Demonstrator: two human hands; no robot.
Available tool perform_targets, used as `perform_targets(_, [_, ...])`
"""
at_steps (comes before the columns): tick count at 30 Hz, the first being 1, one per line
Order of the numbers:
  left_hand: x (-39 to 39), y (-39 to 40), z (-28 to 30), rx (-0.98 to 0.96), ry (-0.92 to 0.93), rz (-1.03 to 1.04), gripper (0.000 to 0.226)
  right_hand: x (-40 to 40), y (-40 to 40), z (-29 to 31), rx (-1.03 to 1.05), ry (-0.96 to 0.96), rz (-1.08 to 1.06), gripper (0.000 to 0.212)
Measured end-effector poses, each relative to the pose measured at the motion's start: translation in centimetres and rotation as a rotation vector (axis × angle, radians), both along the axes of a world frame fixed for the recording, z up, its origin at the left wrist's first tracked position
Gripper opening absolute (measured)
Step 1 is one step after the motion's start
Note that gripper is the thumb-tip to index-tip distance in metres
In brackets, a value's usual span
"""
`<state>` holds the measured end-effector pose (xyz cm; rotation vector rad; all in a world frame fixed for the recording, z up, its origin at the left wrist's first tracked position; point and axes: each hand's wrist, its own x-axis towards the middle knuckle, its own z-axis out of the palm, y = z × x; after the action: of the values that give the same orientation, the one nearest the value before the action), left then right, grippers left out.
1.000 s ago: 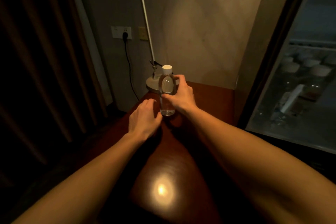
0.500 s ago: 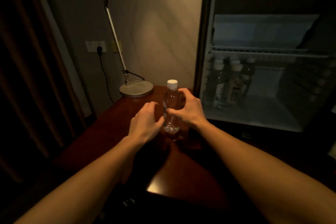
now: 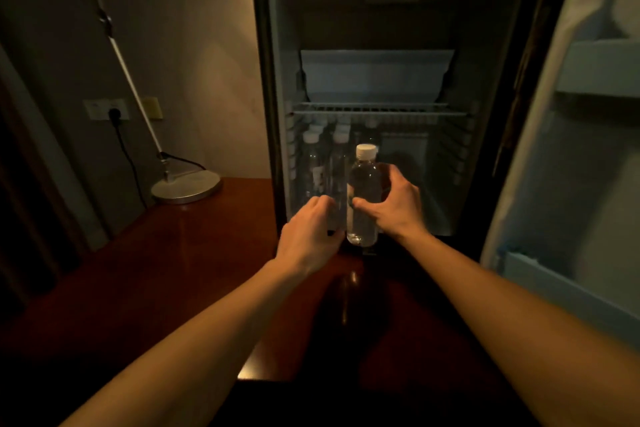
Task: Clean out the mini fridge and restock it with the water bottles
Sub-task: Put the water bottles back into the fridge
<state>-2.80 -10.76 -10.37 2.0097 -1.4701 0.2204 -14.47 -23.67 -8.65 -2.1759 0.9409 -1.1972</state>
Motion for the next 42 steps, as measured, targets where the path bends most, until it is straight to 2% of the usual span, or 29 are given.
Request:
perform_targets(6, [-1.4, -5.4, 0.0, 0.031, 0.005, -0.064, 0.031, 0.0, -4.9, 0.0, 0.097, -0.053, -0.100, 0.062])
perform_targets(9, [-1.3, -7.2, 0.0, 0.075, -0.025, -0.070, 0.037, 1.0, -6.9, -0.3, 0.167, -0.057, -0.106, 0.066])
perform_targets(13, [-0.3, -8.7, -0.3, 0.142, -0.074, -0.026, 0.048, 2.7, -8.7, -0.8, 0.251, -0.113, 0.011, 0.067])
perform_targets(18, [0.9, -9.8, -0.5, 0.138, -0.059, 0.005, 0.040, 4.6, -10.4, -1.4, 0.226, -0.139, 0.072, 0.067])
perform_targets(24, [1.4, -11.0, -1.1, 0.170, -0.025, 0.014, 0.040, 5.2, -11.4, -1.3, 0.227, -0.147, 0.104, 0.067])
perform_targets(27, [1.4, -11.1, -1.1, 0.166, -0.011, 0.011, 0.036, 5.2, -11.8, -1.4, 0.250, -0.080, 0.100, 0.059])
perform_targets(33, [0.5, -9.8, -0.1, 0.161, -0.035, 0.018, 0.036, 3.7, -10.9, -2.3, 0.339, 0.271, 0.005, 0.047])
perform_targets(36, [0.2, -8.3, 0.4, 0.152, -0.081, 0.021, 0.036, 2.1, -8.7, -1.4, 0.346, 0.319, -0.084, 0.045])
perform_targets(38, [0.0, -7.1, 0.6, 0.154, -0.092, 0.034, 0.033, 0.9, -7.3, -0.9, 0.295, 0.325, -0.117, 0.052])
perform_targets(42, [-0.9, -4.2, 0.9, 0.178, -0.147, 0.037, 0.032, -1.4, -4.3, -0.2, 0.215, 0.301, -0.080, 0.062])
